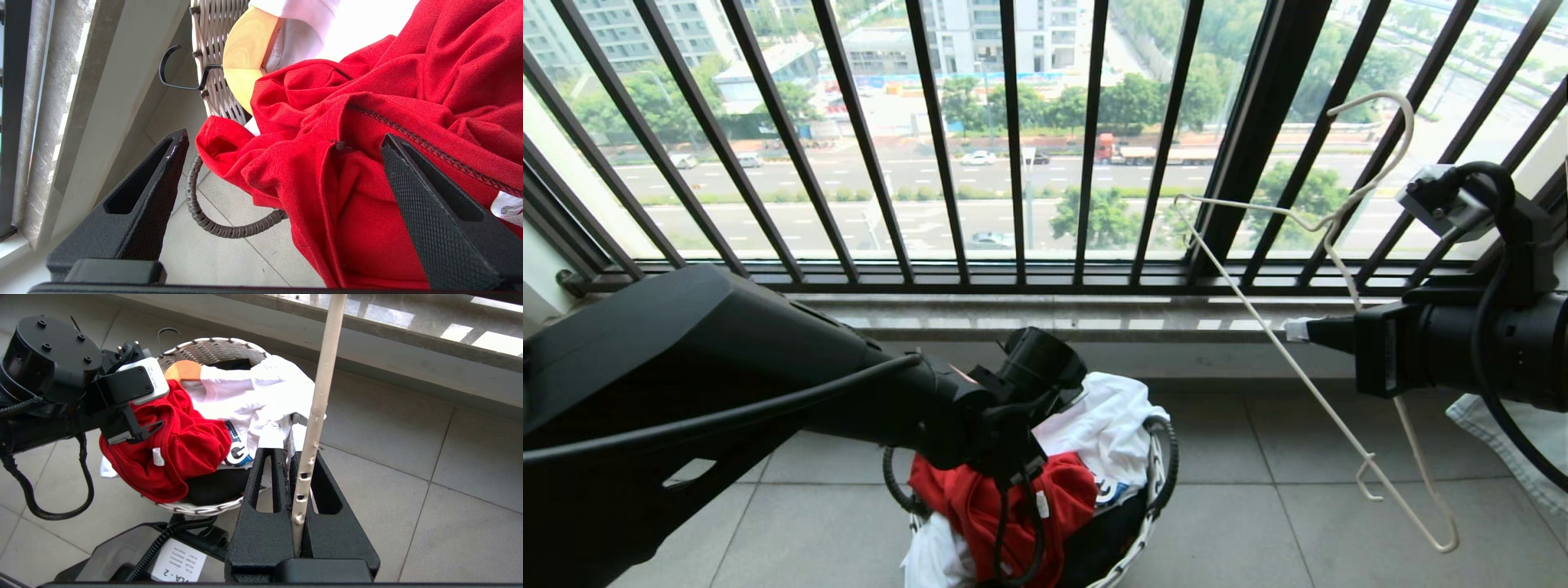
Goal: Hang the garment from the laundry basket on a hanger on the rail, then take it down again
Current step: Pick up clothes from the basket
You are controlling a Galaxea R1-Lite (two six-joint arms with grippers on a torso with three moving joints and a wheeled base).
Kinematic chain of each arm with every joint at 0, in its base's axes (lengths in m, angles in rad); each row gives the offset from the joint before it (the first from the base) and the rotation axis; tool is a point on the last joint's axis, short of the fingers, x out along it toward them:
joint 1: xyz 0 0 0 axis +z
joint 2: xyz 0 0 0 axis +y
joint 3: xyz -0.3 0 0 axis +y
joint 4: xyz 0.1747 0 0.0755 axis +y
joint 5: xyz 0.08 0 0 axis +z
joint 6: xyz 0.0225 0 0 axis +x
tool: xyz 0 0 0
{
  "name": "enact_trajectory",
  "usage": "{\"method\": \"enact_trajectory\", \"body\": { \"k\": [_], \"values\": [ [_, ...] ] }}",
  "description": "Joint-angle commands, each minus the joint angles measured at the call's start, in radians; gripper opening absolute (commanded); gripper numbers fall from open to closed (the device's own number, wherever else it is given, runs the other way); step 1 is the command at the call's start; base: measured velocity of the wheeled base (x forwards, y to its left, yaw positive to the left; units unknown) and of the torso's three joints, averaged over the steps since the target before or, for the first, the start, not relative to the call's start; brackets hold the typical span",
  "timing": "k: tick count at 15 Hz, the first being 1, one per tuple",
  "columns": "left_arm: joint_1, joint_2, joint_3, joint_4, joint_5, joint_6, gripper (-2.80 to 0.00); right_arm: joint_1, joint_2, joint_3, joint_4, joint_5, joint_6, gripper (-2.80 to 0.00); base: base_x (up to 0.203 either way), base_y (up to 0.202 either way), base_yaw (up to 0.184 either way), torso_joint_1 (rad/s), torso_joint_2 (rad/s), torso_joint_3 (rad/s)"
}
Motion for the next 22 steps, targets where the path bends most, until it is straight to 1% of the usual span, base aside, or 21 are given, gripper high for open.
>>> {"method": "enact_trajectory", "body": {
  "k": [1,3,5,6,8,10,17,18,22],
  "values": [
    [0.017,0.056,-0.02,-0.001,0.002,0.007,0.0,-0.004,0.002,0.0,0.001,0.0,0.0,-2.8,0.0,0.0,0.0,0.0,0.0,0.0],
    [0.029,0.057,-0.03,0.002,0.001,0.017,0.0,-0.006,0.002,0.0,0.001,0.0,0.0,-2.8,0.0,0.0,0.0,0.0,0.0,0.0],
    [0.036,0.046,-0.024,0.002,0.0,0.073,0.0,-0.006,0.002,0.0,0.001,0.0,0.0,-2.8,0.0,0.0,0.0,0.0,0.0,0.0],
    [0.036,0.045,-0.025,0.001,-0.005,0.077,0.0,-0.006,0.002,0.0,0.001,0.0,0.0,-2.8,0.0,0.0,0.0,0.0,0.0,0.0],
    [0.035,0.045,-0.024,0.002,-0.053,0.092,0.0,-0.006,0.002,0.0,0.001,0.0,0.0,-2.8,0.0,0.0,0.0,0.0,0.0,0.0],
    [0.036,0.053,-0.024,0.002,-0.063,0.119,0.0,-0.006,0.002,0.0,0.001,0.0,0.0,-2.8,0.0,0.0,0.0,0.0,0.0,0.0],
    [0.038,0.053,-0.021,0.002,-0.066,0.122,0.0,-0.014,0.002,0.0,0.001,0.0,0.0,-2.8,0.0,0.0,0.0,0.0,0.0,0.0],
    [0.038,0.053,-0.021,0.002,-0.066,0.122,-2.8,-0.014,0.002,0.0,-0.001,0.0,0.0,-2.8,0.0,0.0,0.0,0.0,0.0,0.0],
    [0.049,0.048,0.012,0.001,-0.065,0.121,-2.8,-0.014,0.002,0.0,0.001,0.0,-0.001,-2.8,0.0,0.0,0.0,0.0,0.0,0.0]
  ]
}}
